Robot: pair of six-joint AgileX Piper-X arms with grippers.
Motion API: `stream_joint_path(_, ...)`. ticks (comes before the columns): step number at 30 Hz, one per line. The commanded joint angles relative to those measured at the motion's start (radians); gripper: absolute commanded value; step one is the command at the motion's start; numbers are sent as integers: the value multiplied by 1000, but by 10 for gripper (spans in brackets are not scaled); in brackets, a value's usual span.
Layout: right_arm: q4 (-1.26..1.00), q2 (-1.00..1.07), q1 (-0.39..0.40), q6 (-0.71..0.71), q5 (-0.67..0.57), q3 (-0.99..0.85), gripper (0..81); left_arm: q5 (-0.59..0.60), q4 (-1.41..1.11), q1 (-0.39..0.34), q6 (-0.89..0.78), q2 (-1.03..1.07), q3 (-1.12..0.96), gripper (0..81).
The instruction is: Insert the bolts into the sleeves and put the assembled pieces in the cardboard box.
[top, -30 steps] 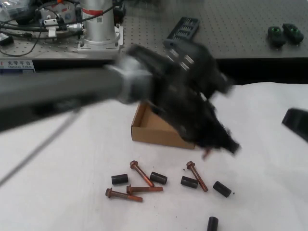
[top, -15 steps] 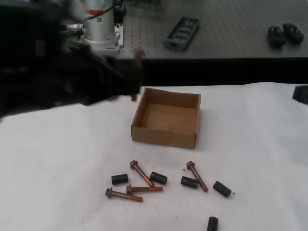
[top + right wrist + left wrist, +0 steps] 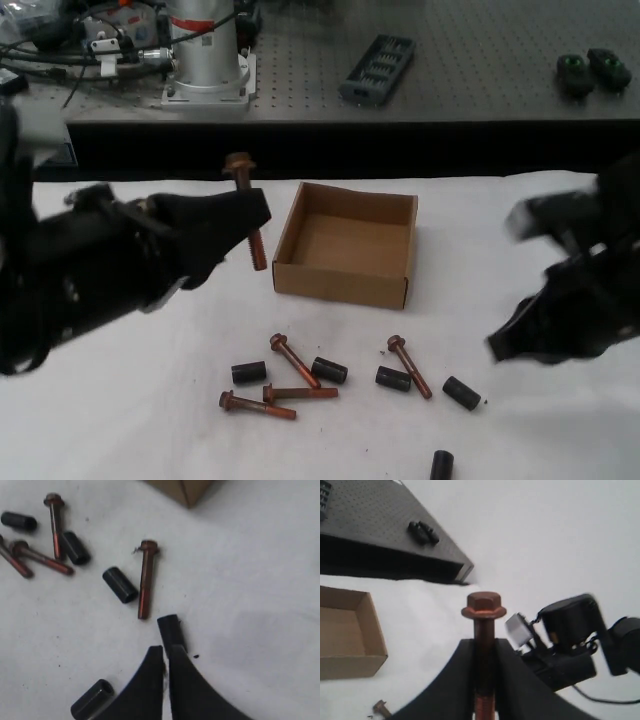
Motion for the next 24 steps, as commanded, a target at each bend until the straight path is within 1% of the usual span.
stream_joint_path(1,21,59,54,-15,29,-38,43,-45,-126,3,-191,-12,32,29)
stream_joint_path(4,59,96,90,-42,77,-72,41,-49,-152,3,-255,-12,62,29)
stream_joint_path(5,73,106,100,-43,98,-85,27,-49,-152,3,-269,-12,63,29)
stream_joint_path(6,82,115,107,-43,105,-97,11,-49,-152,3,-275,-12,63,29)
stream_joint_path(7,88,124,114,-43,112,-108,17,-49,-154,3,-275,-12,63,29)
stream_joint_path(9,96,142,127,-43,123,-127,84,-49,-191,3,-275,-12,63,29)
stream_joint_path(13,121,181,143,-41,226,-165,243,-62,-240,3,-291,-12,63,29)
stream_joint_path(14,137,194,143,-41,229,-177,272,-62,-239,3,-291,-12,63,29)
stream_joint_path(16,181,220,143,-41,237,-202,293,-59,-239,3,-291,-12,63,29)
stream_joint_path(19,241,266,143,-46,255,-231,294,-60,-239,3,-293,-12,63,29)
stream_joint_path(24,264,326,143,-93,285,-253,294,-60,-239,3,-293,-12,63,29)
